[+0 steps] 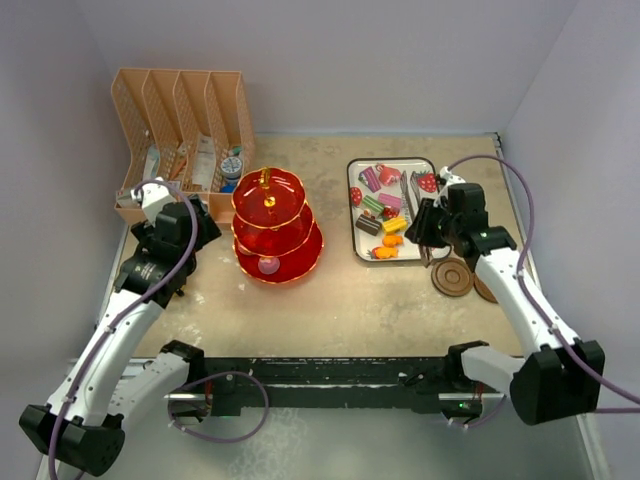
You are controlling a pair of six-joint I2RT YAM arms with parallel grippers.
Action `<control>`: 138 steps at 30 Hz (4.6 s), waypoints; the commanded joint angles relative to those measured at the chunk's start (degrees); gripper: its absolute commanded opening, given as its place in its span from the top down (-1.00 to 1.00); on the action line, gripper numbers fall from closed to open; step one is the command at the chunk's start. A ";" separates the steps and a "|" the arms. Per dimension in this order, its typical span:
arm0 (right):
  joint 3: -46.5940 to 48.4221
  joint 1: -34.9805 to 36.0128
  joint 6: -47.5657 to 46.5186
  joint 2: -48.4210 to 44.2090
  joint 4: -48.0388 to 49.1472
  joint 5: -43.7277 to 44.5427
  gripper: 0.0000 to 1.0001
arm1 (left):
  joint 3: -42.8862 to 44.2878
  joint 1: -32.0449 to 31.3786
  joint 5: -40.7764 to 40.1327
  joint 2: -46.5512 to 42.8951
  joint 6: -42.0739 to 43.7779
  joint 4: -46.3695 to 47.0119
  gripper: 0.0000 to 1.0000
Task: Serve the afternoon tea
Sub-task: Adjust the dessert on the tray.
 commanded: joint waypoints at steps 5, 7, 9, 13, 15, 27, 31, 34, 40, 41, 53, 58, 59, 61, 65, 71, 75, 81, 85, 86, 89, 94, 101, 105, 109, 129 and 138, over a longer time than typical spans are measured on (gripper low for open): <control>8.23 -0.24 -2.71 10.92 5.60 -3.24 0.25 | -2.49 -0.09 -2.96 -0.45 3.10 0.21 -0.88; 10.08 -0.24 -3.50 13.72 4.87 -1.62 0.24 | -3.63 -0.24 -1.26 -0.61 2.52 0.70 -0.88; 10.81 -0.24 -3.84 15.63 5.17 -0.87 0.24 | -3.32 -0.35 -2.37 0.02 2.23 -0.16 -0.88; 11.63 -0.24 -5.58 18.52 5.10 -1.60 0.22 | -3.13 -0.87 -3.65 1.17 1.37 -1.41 -0.88; 12.33 -0.24 -7.52 20.43 4.84 -3.86 0.22 | -2.95 -1.03 -4.39 1.55 1.17 -1.72 -0.88; 22.66 0.43 -11.38 31.47 3.93 -7.55 0.21 | -2.40 -0.99 -8.44 2.38 0.73 -2.29 -0.88; 25.31 1.48 -12.53 34.73 2.57 -6.63 0.19 | -2.00 -0.97 -8.86 3.28 0.70 -2.55 -0.87; 26.34 1.87 -12.79 36.25 2.37 -6.10 0.18 | -2.06 -1.01 -9.05 3.50 0.79 -2.51 -0.87; 28.29 1.87 -13.39 37.52 1.61 -4.13 0.17 | -2.03 -0.98 -9.28 3.84 0.87 -2.41 -0.86; 28.53 1.87 -13.61 37.68 1.48 -3.79 0.16 | -2.01 -1.01 -9.24 3.99 0.87 -2.45 -0.86; 28.92 1.87 -17.05 39.30 -0.14 -4.91 0.12 | -2.07 -1.02 -9.26 4.30 0.80 -2.59 -0.85; 29.91 1.87 -17.19 40.86 0.18 -5.71 0.11 | -2.04 -1.00 -9.49 4.66 0.78 -2.55 -0.85; 30.01 1.87 -17.19 41.05 0.33 -5.70 0.11 | -2.00 -0.99 -9.49 4.95 0.82 -2.55 -0.85; 30.37 1.87 -17.19 41.33 0.17 -5.23 0.11 | -2.00 -1.00 -9.40 5.38 0.89 -2.56 -0.85; 30.23 1.91 -17.01 41.32 0.17 -3.94 0.12 | -1.98 -1.01 -9.25 5.95 0.93 -2.63 -0.84; 29.73 1.95 -16.84 42.17 1.49 -4.08 0.14 | -2.00 -1.03 -9.14 6.14 0.88 -2.73 -0.84; 29.40 2.00 -16.75 42.50 1.85 -4.16 0.12 | -2.00 -1.03 -9.16 6.33 0.85 -2.73 -0.83; 30.17 1.91 -16.79 42.69 1.10 -4.20 0.11 | -1.96 -1.02 -9.22 6.50 0.89 -2.81 -0.83; 30.16 1.96 -15.69 40.75 1.58 -4.27 0.11 | -1.91 -1.01 -9.32 6.40 0.87 -2.72 -0.83; 30.19 1.92 -15.50 40.27 1.70 -4.81 0.11 | -1.94 -0.95 -9.32 6.40 0.89 -2.72 -0.83; 31.48 1.87 -15.46 40.58 1.07 -5.28 0.10 | -1.98 -1.03 -9.27 6.49 1.00 -2.64 -0.83; 33.38 1.87 -16.00 42.44 -0.76 -3.13 0.10 | -1.89 -1.03 -9.23 6.52 1.05 -2.65 -0.83; 34.56 1.87 -16.18 43.51 -1.34 -2.29 0.09 | -1.87 -1.03 -9.49 6.49 1.12 -2.64 -0.83; 34.36 1.87 -17.03 44.71 -2.65 -2.26 0.09 | -1.77 -1.02 -9.49 6.57 1.26 -2.55 -0.82; 33.69 1.87 -17.85 45.59 -2.95 -3.54 0.08 | -1.77 -1.01 -9.40 6.49 1.35 -2.49 -0.82; 24.48 1.50 -11.57 35.71 2.62 -9.83 0.49 | -1.93 -1.01 -8.63 5.86 1.32 -2.51 -0.82; 21.79 -3.20 -11.19 38.65 3.75 -24.66 0.46 | -1.99 -1.03 -8.27 5.71 1.23 -2.46 -0.82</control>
